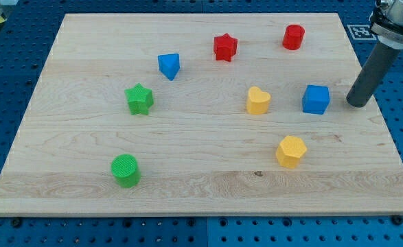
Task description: Push the cube into the heart
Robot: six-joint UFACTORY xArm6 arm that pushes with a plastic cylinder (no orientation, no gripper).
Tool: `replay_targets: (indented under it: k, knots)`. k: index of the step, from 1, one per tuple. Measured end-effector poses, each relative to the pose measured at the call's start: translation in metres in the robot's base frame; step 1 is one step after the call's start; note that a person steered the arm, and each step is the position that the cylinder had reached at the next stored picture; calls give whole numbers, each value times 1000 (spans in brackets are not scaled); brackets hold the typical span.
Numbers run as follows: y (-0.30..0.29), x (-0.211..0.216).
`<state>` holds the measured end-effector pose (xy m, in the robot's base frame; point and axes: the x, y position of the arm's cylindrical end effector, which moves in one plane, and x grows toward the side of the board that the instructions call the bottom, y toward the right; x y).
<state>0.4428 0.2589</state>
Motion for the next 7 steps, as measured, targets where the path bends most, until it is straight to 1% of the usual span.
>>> replay_targets:
  k: [1,7]
  knots:
    - [-1,3]
    - [-91,3]
